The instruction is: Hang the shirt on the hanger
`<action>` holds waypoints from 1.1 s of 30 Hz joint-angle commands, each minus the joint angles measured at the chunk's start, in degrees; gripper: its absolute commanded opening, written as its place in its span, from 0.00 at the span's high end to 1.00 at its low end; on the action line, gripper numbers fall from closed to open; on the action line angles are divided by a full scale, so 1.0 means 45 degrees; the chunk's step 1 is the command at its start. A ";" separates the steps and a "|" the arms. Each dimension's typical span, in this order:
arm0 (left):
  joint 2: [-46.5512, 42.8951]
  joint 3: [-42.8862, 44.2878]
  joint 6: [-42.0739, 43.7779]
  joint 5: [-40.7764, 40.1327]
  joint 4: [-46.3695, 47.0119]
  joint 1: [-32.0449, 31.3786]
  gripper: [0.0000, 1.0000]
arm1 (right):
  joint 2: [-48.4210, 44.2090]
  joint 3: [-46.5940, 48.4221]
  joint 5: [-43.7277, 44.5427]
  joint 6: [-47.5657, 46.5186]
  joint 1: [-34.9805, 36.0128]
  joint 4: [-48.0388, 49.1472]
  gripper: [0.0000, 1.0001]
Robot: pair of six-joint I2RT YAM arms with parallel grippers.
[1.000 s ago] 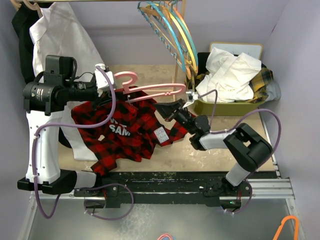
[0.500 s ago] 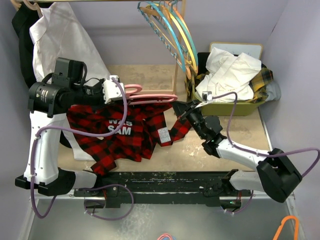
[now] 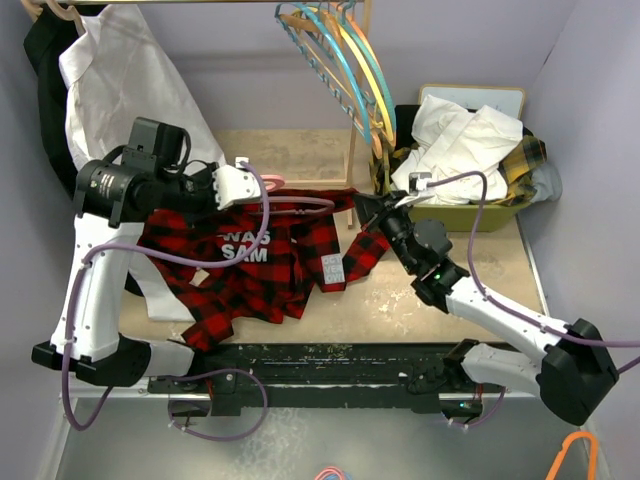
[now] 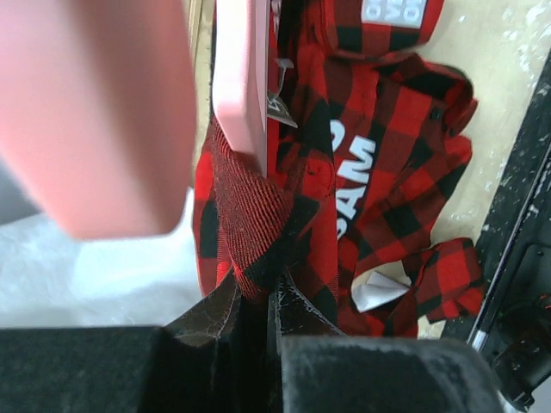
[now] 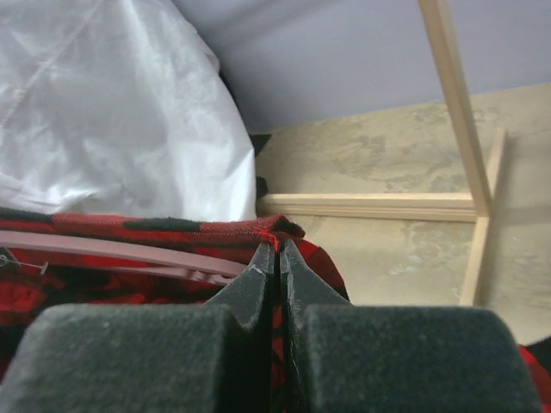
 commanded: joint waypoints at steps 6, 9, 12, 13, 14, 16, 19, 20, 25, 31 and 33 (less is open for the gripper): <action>-0.0513 -0.1530 -0.1977 -0.3288 0.4075 -0.0031 1.00 | -0.1676 0.2384 -0.0125 -0.0136 -0.0258 -0.4824 1.00; -0.0423 -0.2028 -0.3411 -0.3259 0.5786 -0.0040 1.00 | -0.1516 0.2667 -0.1549 0.1357 0.0130 -0.4802 1.00; -0.0202 -0.2064 -0.4627 -0.2966 0.6804 -0.0019 1.00 | -0.1051 0.3070 -0.1599 0.1935 0.1665 -0.3615 1.00; -0.0156 -0.1993 -0.4978 -0.2695 0.6949 -0.0017 1.00 | -0.0789 0.3385 -0.1124 0.1761 0.2343 -0.3228 1.00; -0.0124 -0.1891 -0.5224 -0.2398 0.7045 0.0001 1.00 | -0.0454 0.3705 -0.1003 0.1634 0.2748 -0.2845 1.00; -0.0093 -0.1598 -0.5628 -0.1663 0.6999 0.0034 1.00 | 0.0261 0.4249 -0.1221 0.1959 0.2950 -0.1938 1.00; -0.0208 -0.1521 -0.6094 -0.0681 0.7031 0.0212 1.00 | 0.1431 0.4898 -0.1921 0.2520 0.2954 -0.0390 1.00; -0.0294 -0.1615 -0.6227 -0.0515 0.7116 0.0283 1.00 | 0.1801 0.5127 -0.2296 0.2684 0.2954 -0.0100 1.00; -0.0758 -0.1921 -0.5436 0.0629 0.6431 0.0353 1.00 | 0.2473 0.5672 -0.3395 0.1706 0.2954 0.0515 0.77; -0.1095 -0.2436 -0.2510 0.2541 0.4397 0.0327 1.00 | -0.0255 0.1203 -0.4304 -0.6157 0.2954 0.1727 0.00; -0.1042 -0.2496 -0.1334 0.3112 0.3473 0.0288 1.00 | -0.2084 -0.0102 -0.5388 -0.8391 0.2935 0.0833 0.00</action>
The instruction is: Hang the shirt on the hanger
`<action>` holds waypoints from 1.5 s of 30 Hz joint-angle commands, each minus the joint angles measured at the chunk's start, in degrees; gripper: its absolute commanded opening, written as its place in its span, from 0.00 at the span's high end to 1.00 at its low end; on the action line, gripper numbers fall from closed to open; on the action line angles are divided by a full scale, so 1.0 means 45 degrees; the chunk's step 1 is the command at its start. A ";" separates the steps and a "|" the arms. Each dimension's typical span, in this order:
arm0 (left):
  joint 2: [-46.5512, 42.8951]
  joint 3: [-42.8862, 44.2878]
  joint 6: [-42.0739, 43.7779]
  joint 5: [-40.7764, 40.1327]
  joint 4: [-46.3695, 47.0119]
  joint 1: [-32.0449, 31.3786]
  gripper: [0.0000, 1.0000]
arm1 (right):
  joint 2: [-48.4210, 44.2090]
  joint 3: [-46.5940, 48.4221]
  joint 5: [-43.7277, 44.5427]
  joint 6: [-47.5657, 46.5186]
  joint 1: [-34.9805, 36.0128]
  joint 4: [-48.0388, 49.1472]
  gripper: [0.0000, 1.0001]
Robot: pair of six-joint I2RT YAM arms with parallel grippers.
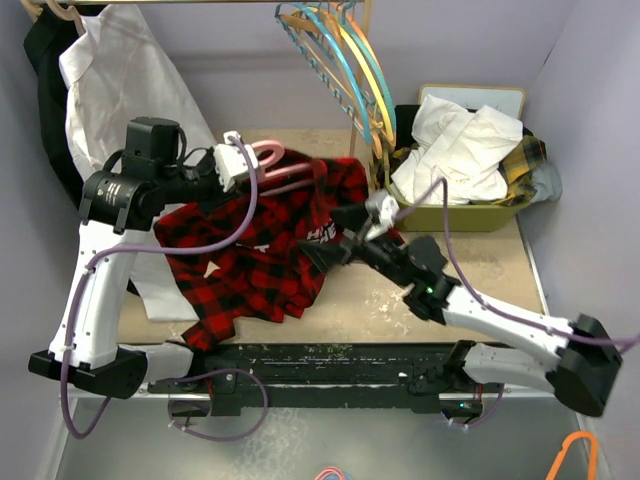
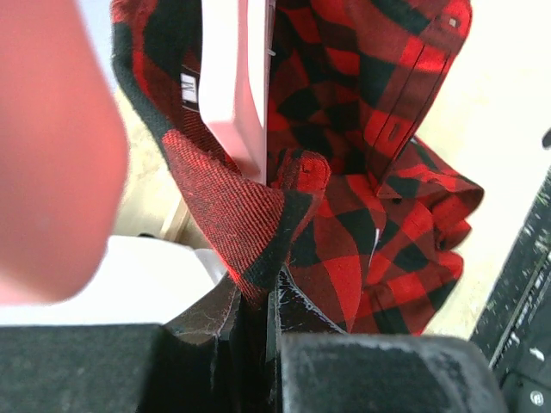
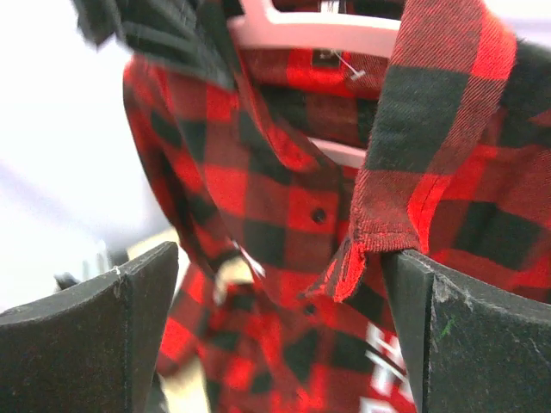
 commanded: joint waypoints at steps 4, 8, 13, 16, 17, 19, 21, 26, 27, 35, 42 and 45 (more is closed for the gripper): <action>-0.0084 -0.0175 0.5137 0.2774 -0.2974 -0.0125 1.00 | -0.4964 -0.1830 -0.1997 -0.8576 -0.0019 -0.3830 0.00; 0.0137 -0.0238 0.7504 0.2988 -0.4404 -0.0255 1.00 | -0.5136 -0.0363 -0.2179 -0.9528 -0.0474 -0.7519 0.03; 0.0542 -0.0217 0.8526 0.2472 -0.4813 -0.0303 1.00 | -0.4385 0.1765 -0.5178 -0.9474 -0.1306 -1.1515 0.04; 0.0706 -0.0107 0.8994 0.2601 -0.4991 -0.0290 1.00 | -0.4003 0.2381 -0.6159 -0.9431 -0.2115 -1.2902 0.06; 0.0709 -0.0079 0.9073 0.2714 -0.4992 -0.0302 1.00 | -0.3777 0.2557 -0.6294 -0.9454 -0.2309 -1.3354 0.09; 0.0748 -0.0057 0.9154 0.2810 -0.4994 -0.0384 1.00 | -0.3226 0.2946 -0.6612 -0.9503 -0.2477 -1.4019 0.15; 0.0802 -0.0107 0.9263 0.2875 -0.4996 -0.0464 1.00 | -0.2890 0.3172 -0.6851 -0.9695 -0.2487 -1.4082 0.17; 0.0831 -0.0614 0.9422 0.2679 -0.4988 -0.0698 1.00 | -0.3282 0.3403 -0.6862 -0.8421 -0.2487 -1.0718 0.19; 0.0817 -0.0658 0.9417 0.2613 -0.4992 -0.0714 1.00 | -0.3219 0.3646 -0.6843 -0.7915 -0.2480 -0.9956 0.20; 0.0948 -0.0733 0.9407 0.2609 -0.4992 -0.0732 1.00 | -0.1057 0.6173 -0.7450 -0.6376 -0.2405 -0.8177 0.27; 0.1153 -0.0713 0.9287 0.2607 -0.4801 -0.0730 1.00 | 0.0555 0.6821 -0.7546 -0.5493 -0.2005 -0.7334 0.38; 0.1245 -0.0695 0.9241 0.2606 -0.4778 -0.0748 1.00 | 0.0869 0.6834 -0.7739 -0.5461 -0.1866 -0.7023 0.38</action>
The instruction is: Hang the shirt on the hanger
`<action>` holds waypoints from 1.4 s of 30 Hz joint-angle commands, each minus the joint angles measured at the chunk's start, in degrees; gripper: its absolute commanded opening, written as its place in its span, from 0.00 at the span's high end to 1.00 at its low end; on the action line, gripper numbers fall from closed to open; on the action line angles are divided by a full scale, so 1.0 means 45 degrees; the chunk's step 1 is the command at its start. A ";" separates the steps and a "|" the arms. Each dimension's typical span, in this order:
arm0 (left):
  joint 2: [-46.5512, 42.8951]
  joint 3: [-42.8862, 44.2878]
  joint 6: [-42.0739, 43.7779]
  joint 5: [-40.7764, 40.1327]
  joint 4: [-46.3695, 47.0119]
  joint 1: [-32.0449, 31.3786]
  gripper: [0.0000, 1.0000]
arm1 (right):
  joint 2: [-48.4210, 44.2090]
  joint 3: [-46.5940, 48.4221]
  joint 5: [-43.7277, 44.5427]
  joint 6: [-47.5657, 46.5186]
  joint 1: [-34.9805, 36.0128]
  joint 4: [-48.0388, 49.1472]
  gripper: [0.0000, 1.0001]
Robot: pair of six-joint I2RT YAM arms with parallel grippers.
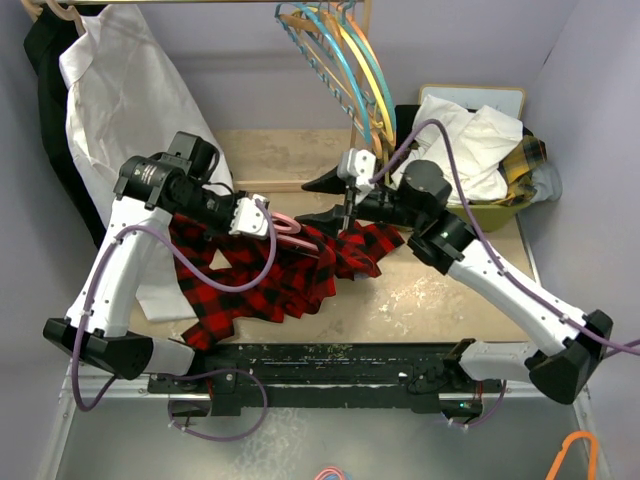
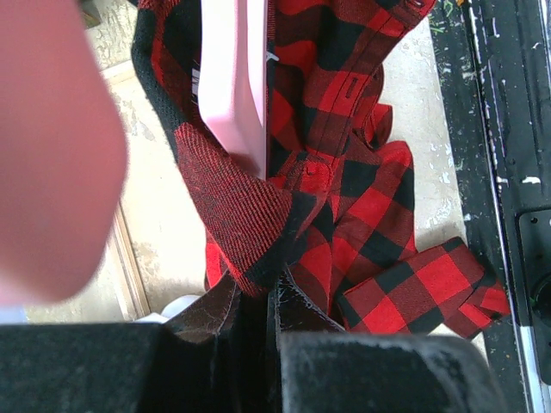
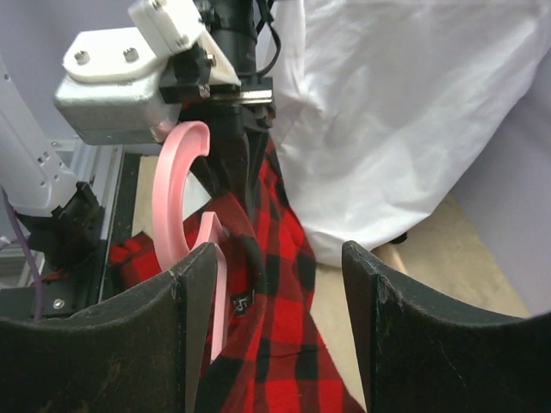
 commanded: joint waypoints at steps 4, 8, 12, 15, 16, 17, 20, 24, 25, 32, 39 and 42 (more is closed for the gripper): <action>0.0148 0.0097 0.0156 0.0473 0.0207 -0.0064 1.00 | 0.0308 0.0456 -0.0491 0.0527 0.0216 0.1149 0.38; 0.0205 0.0099 0.0138 0.0394 0.0240 -0.0070 1.00 | -0.0034 0.0317 0.1100 0.0221 0.0226 0.0441 0.37; 0.0251 0.0094 0.0064 0.0314 0.0226 -0.0063 1.00 | -0.0889 -0.0482 0.0928 0.0337 0.0135 0.0548 0.32; 0.0243 0.0139 0.0058 0.0231 0.0153 -0.0070 1.00 | -0.1217 -0.0903 -0.0503 0.0714 0.0101 0.0742 0.28; 0.0221 0.0156 0.0046 0.0214 0.0144 -0.0063 1.00 | -0.1199 -0.0927 -0.1101 0.0855 0.0092 0.0726 0.27; 0.0208 0.0153 0.0010 0.0197 0.0153 -0.0059 1.00 | -0.1151 -0.0903 -0.1586 0.0882 0.0096 0.0543 0.27; 0.0179 0.0101 0.0006 0.0189 0.0177 -0.0050 1.00 | -0.0906 -0.0770 -0.1985 0.0956 0.0107 0.0671 0.27; 0.0169 0.0090 -0.0041 0.0263 0.0254 -0.0069 1.00 | -0.0317 -0.0491 -0.2215 0.1471 0.0164 0.1451 0.27; 0.0165 0.0094 -0.0054 0.0296 0.0259 -0.0059 1.00 | -0.0181 -0.0468 -0.2028 0.1582 0.0174 0.1659 0.28; 0.0176 0.0073 -0.0118 0.0328 0.0289 -0.0063 1.00 | 0.0841 0.0076 -0.1686 0.2514 0.0279 0.3074 0.46; 0.0198 0.0037 -0.0270 0.0192 0.0488 -0.0063 1.00 | 0.1509 0.0267 -0.0568 0.3257 0.0449 0.3806 1.00; 0.0134 -0.0072 -0.0428 -0.0078 0.0608 -0.0045 1.00 | 0.1216 -0.0274 0.0809 0.3168 0.0453 0.3740 1.00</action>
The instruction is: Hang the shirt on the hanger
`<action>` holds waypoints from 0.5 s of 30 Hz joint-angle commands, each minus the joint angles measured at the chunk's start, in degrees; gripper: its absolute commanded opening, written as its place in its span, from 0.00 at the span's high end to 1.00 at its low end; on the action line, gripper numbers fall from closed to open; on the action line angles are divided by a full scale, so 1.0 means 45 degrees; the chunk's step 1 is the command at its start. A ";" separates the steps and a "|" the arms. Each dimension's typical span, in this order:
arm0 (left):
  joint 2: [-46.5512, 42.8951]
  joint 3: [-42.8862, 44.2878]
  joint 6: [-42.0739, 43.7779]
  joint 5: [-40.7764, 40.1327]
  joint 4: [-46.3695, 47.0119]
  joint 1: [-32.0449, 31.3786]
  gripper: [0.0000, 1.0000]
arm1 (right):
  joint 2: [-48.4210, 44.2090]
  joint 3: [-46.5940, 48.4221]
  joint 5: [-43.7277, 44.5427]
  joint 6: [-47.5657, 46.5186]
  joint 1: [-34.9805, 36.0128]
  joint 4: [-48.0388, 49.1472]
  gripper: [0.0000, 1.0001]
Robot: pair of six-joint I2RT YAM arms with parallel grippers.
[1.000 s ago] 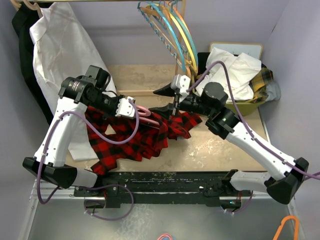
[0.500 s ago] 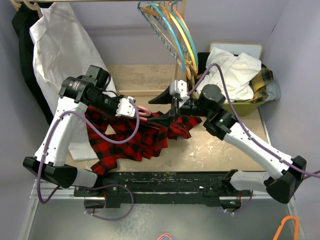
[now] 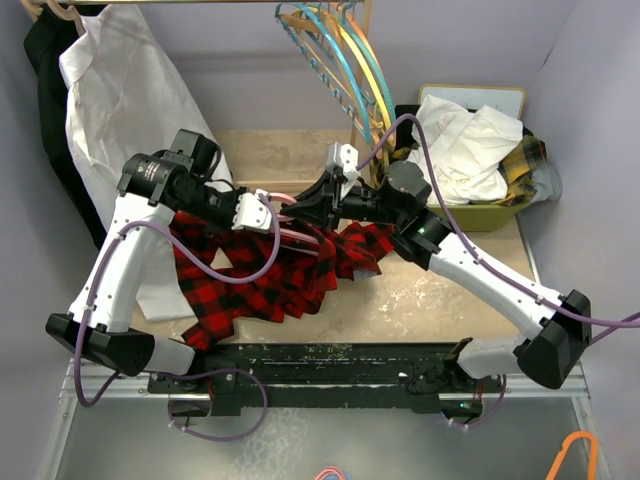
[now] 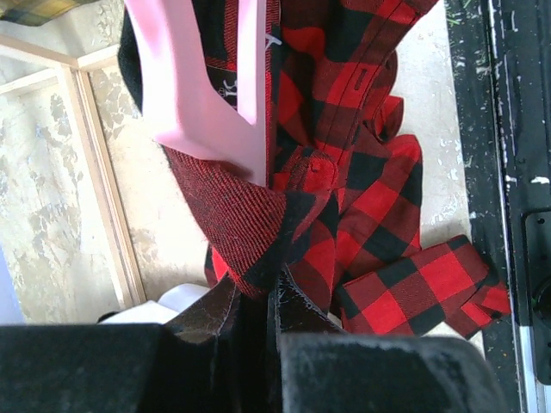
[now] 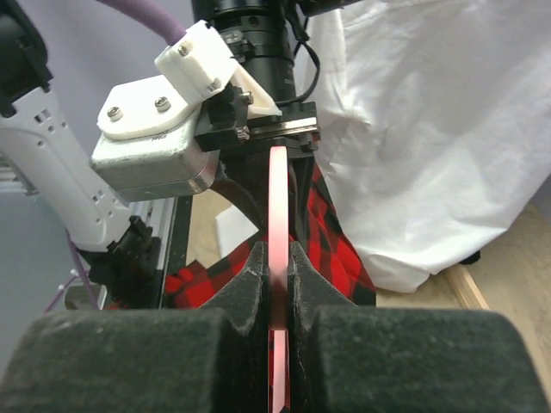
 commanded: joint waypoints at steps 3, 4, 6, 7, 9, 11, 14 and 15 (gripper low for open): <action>-0.0198 -0.0055 -0.0219 0.0140 0.0383 -0.0054 1.00 | -0.0707 -0.0591 0.2263 0.0387 0.0071 0.0892 1.00; -0.0200 -0.0052 -0.0271 0.0078 0.0402 -0.0037 1.00 | -0.0760 -0.0715 0.2434 0.0325 0.0069 0.0824 1.00; -0.0220 -0.0051 -0.0357 -0.0027 0.0458 0.0005 1.00 | -0.0927 -0.0918 0.2687 0.0185 0.0052 0.0635 1.00; -0.0225 -0.0069 -0.0388 -0.0095 0.0465 0.0061 1.00 | -0.0987 -0.1003 0.2797 0.0108 0.0062 0.0518 1.00; -0.0219 -0.0103 -0.0411 -0.0127 0.0485 0.0226 1.00 | -0.1179 -0.1221 0.2969 -0.0020 0.0045 0.0391 1.00; -0.0235 -0.0119 -0.0448 -0.0160 0.0496 0.0409 1.00 | -0.1379 -0.1344 0.3156 -0.0170 0.0021 0.0188 1.00; -0.0254 -0.0206 -0.0477 -0.0287 0.0495 0.0581 0.95 | -0.1729 -0.1505 0.3356 -0.0430 -0.0080 -0.0062 1.00; -0.0252 -0.0239 -0.0472 -0.0332 0.0472 0.0636 0.93 | -0.1836 -0.1533 0.3376 -0.0467 -0.0096 -0.0123 1.00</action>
